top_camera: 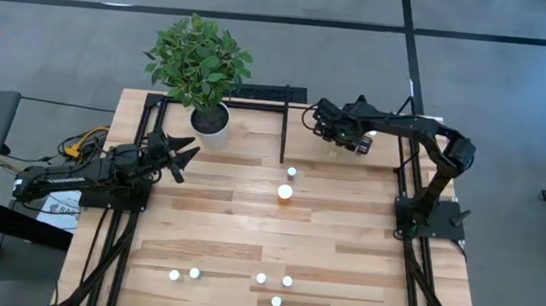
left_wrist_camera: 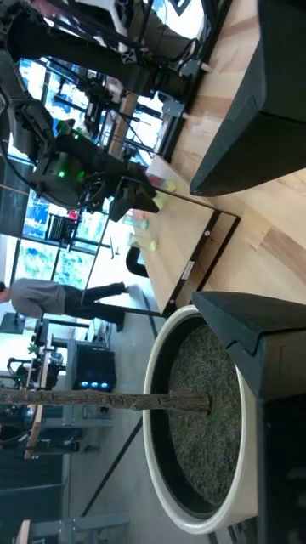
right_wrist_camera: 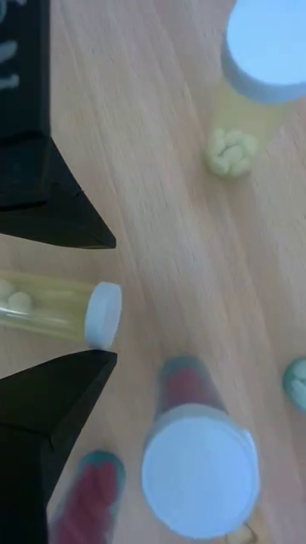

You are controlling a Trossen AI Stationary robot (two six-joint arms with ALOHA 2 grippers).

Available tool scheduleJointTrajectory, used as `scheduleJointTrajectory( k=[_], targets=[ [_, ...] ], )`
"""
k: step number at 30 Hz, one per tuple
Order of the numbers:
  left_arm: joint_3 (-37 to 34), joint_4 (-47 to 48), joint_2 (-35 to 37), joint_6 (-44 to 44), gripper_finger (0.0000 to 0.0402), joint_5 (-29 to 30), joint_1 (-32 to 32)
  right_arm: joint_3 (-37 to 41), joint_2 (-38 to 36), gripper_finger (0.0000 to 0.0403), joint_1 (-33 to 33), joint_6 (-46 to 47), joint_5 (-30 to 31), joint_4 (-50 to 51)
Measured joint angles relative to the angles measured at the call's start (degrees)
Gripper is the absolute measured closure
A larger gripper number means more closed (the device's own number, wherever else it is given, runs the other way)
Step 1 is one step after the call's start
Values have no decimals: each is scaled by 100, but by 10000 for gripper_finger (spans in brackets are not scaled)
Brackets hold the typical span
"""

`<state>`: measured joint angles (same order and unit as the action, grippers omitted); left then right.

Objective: Pick and place medicine bottles onto shelf by color
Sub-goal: Put the right yellow pill bottle on the shelf

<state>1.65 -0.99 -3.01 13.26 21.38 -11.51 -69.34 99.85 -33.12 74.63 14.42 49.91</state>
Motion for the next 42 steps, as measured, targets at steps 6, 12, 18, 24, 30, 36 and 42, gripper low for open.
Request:
scheduleJointTrajectory(
  k=[6, 12, 18, 24, 30, 36, 42],
  targets=[
    [0, 2, 0, 0, 220, 0, 2, 0, 2, 174, 7, 99, 43, 13],
    [0, 0, 0, 0, 220, -1, 0, 0, 1, 174, 7, 182, 45, 13],
    [0, 0, 0, 0, 220, -2, 1, 7, 261, 174, 94, 187, -68, -69],
    [0, 0, 2, 0, 220, -2, 0, 4, 260, 173, 186, 188, 53, -147],
    [0, 0, 2, 0, 220, -2, 0, 4, 260, 188, 155, 152, 53, -238],
    [0, 0, 1, 0, 220, -2, 0, 4, 260, 239, 162, 142, 55, -248],
    [0, 0, 1, 0, 220, -2, 1, 2, 260, 269, 162, 140, 56, -290]
  ],
)
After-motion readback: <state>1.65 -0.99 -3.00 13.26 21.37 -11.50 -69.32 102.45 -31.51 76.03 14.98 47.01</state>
